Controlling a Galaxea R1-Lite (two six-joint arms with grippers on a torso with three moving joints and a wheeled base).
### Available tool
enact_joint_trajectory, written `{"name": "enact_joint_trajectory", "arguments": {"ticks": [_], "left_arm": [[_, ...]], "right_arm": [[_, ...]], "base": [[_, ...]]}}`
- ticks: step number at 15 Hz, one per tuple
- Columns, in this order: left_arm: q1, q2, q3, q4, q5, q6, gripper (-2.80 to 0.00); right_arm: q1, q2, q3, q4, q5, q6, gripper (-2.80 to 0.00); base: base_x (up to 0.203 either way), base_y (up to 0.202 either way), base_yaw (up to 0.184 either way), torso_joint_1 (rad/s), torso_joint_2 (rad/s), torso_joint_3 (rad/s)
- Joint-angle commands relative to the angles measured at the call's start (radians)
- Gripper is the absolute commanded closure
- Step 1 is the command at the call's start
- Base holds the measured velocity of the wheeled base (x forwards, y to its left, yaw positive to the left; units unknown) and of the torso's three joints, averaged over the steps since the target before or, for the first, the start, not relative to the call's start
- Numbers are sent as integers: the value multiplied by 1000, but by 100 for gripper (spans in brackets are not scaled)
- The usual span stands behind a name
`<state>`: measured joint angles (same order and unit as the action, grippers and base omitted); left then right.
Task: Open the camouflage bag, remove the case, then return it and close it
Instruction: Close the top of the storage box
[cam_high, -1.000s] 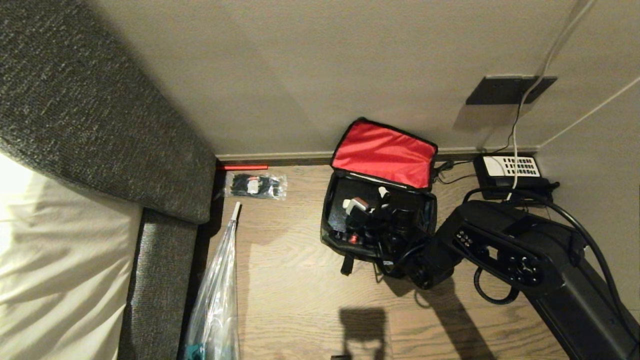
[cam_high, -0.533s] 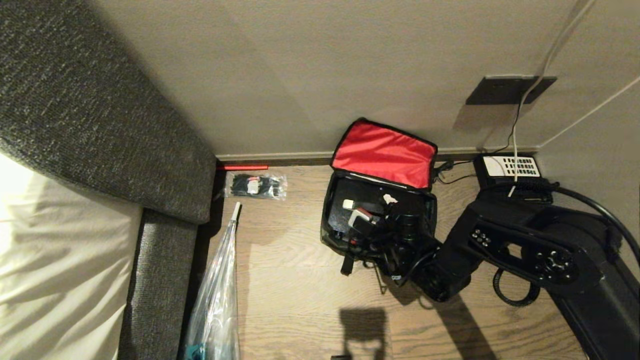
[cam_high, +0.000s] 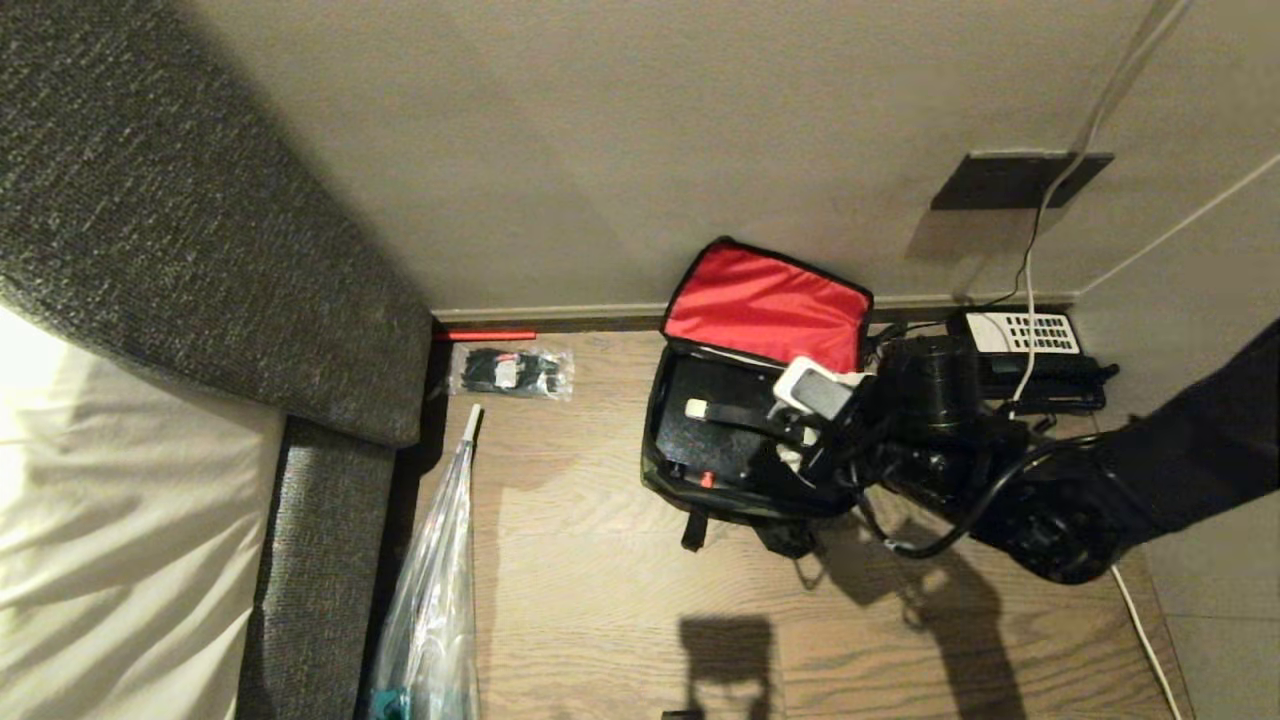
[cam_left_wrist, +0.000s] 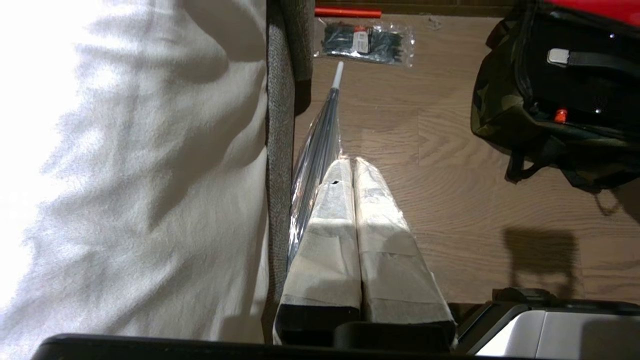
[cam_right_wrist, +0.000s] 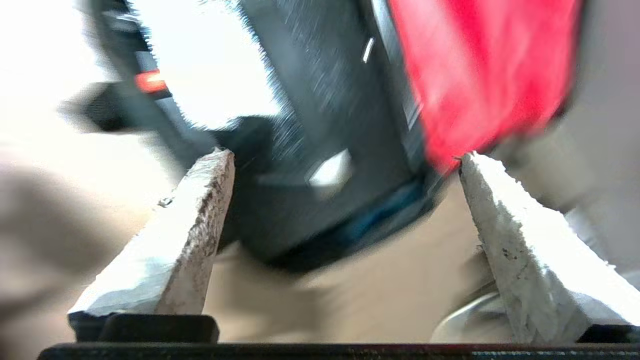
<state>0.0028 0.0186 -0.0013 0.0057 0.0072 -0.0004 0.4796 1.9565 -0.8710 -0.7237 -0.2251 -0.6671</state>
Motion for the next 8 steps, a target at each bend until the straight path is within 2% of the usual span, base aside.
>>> {"name": "enact_joint_trajectory", "arguments": {"ticks": [1, 3, 4, 5, 7, 8], "left_arm": [[0, -20, 0, 0, 0, -1, 0], [0, -20, 0, 0, 0, 0, 0], [0, -20, 1, 0, 0, 0, 0], [0, -20, 1, 0, 0, -1, 0], [0, -20, 1, 0, 0, -1, 0], [0, -20, 0, 0, 0, -1, 0]], "right_arm": [[-36, -185, 48, 181, 44, 531, -280], [-113, -235, 88, 237, 89, 881, -280], [-175, -246, 106, 259, 151, 964, -280], [-221, -250, 112, 265, 247, 995, -280], [-270, -238, 57, 257, 368, 1041, -280], [-290, -223, 42, 244, 461, 1141, -280]], "base": [[0, 0, 0, 0, 0, 0], [0, 0, 0, 0, 0, 0], [0, 0, 0, 0, 0, 0], [0, 0, 0, 0, 0, 0], [0, 0, 0, 0, 0, 0], [0, 0, 0, 0, 0, 0]]}}
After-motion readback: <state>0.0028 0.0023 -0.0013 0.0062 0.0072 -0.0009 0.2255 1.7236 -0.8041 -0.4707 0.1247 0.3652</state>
